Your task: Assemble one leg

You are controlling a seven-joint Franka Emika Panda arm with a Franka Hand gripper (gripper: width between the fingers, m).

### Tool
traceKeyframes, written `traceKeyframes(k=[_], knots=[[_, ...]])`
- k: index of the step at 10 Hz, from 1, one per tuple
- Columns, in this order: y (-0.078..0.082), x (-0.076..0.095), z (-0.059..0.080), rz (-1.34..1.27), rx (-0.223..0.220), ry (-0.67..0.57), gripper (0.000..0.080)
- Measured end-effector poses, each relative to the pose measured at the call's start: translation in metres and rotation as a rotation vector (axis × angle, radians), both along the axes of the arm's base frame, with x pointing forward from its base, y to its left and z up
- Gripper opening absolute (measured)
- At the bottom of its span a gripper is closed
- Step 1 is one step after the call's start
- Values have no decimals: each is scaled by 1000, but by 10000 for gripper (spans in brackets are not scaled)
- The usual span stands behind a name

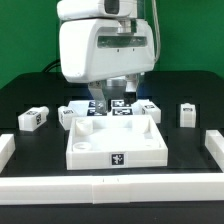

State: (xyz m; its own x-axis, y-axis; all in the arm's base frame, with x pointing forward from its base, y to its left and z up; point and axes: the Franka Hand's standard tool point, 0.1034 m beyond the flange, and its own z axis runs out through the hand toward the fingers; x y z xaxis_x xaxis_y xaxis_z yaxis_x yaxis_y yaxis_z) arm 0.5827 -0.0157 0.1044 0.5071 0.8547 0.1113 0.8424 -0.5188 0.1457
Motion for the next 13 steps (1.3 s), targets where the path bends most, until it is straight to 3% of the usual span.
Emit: traceKeyframes(k=[13], knots=[[0,-1,-1,0,-1,3,650]])
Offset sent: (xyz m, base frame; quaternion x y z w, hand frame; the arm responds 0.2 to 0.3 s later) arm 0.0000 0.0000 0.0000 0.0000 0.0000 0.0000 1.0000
